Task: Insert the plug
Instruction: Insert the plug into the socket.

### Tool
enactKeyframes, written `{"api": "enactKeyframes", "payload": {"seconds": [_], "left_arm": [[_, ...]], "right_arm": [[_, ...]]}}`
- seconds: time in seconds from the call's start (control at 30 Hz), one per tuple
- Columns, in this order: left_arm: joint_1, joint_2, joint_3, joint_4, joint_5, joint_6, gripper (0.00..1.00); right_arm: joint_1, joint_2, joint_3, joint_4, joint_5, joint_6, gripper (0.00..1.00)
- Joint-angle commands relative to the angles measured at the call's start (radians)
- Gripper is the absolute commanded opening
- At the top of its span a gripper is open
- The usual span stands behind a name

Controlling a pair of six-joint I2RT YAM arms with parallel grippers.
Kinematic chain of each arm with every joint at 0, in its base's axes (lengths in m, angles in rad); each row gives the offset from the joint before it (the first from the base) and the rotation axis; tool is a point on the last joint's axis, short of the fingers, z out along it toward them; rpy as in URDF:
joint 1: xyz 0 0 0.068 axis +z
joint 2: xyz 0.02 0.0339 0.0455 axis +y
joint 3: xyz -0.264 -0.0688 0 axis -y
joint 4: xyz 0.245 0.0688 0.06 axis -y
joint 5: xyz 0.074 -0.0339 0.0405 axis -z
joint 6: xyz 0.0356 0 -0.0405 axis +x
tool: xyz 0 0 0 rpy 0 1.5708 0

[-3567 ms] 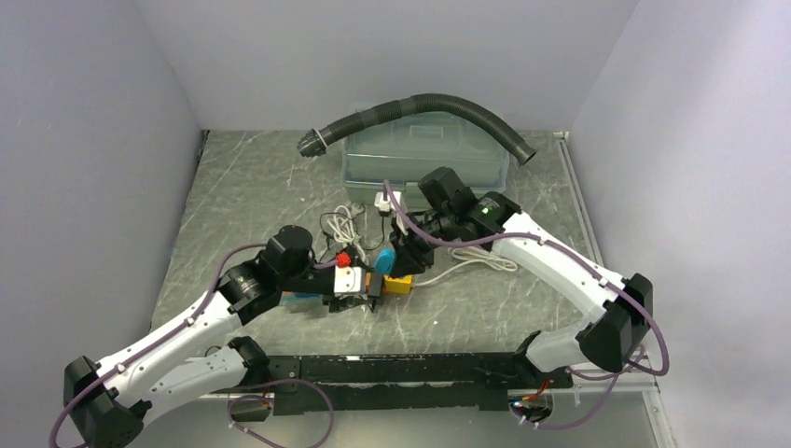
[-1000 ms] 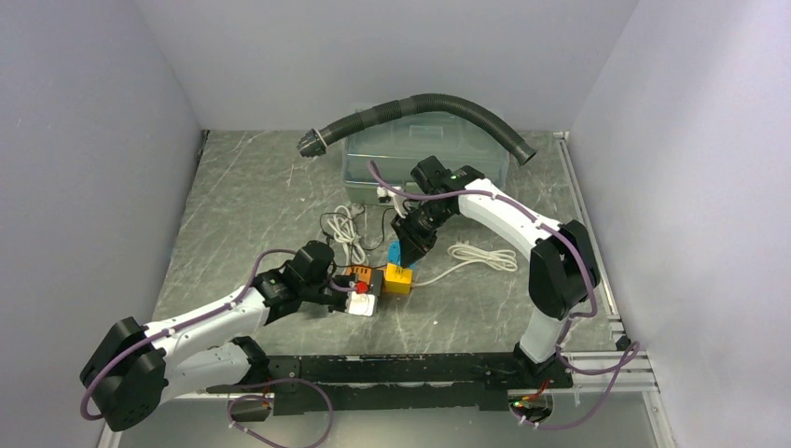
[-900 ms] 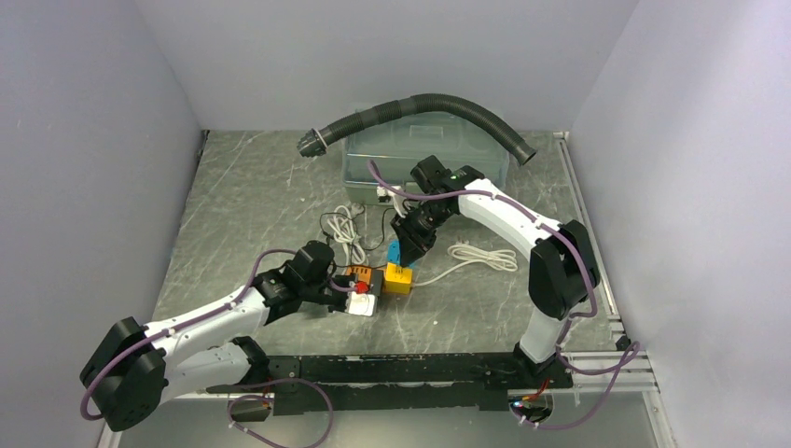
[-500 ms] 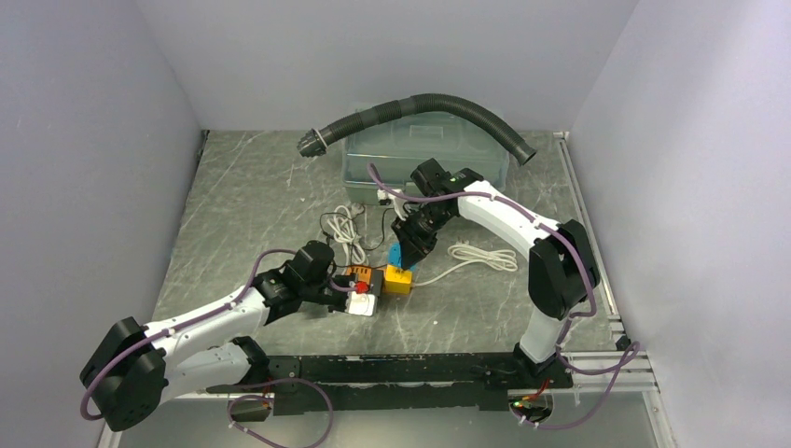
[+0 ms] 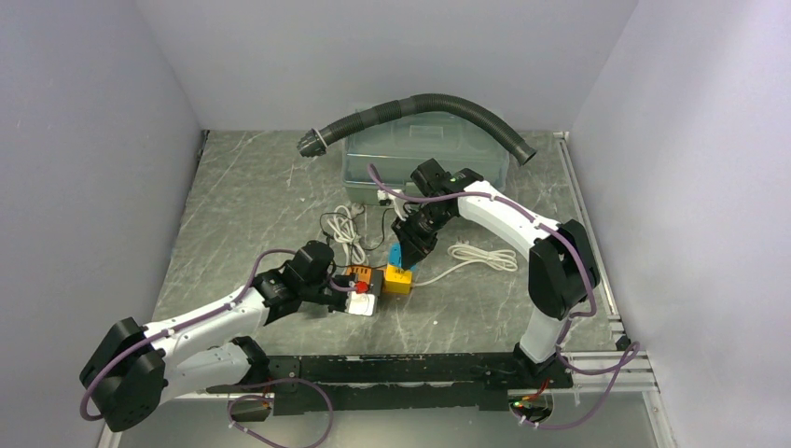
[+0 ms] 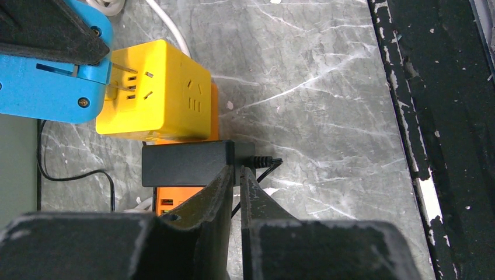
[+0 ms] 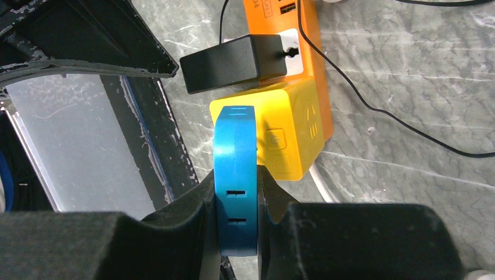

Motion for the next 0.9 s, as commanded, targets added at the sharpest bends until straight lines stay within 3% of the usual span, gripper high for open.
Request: {"api": "enactKeyframes", "payload": {"seconds": [0.0,0.5,0.87], "left_arm": [[-0.003,-0.017,0.017,0.007,0.022,-0.006,0.15],[-0.004,-0.020,0.016,0.009,0.021,-0.012,0.13],[-0.004,-0.021,0.014,0.013,0.022,-0.017,0.12]], "right_arm": [[0.006,0.009,0.018,0.014,-0.006,-0.009,0.00],[0.013,0.022,0.032,0.023,-0.002,-0.004,0.00],[0.012,-0.060,0.051,0.069,0.049,-0.003,0.00]]}}
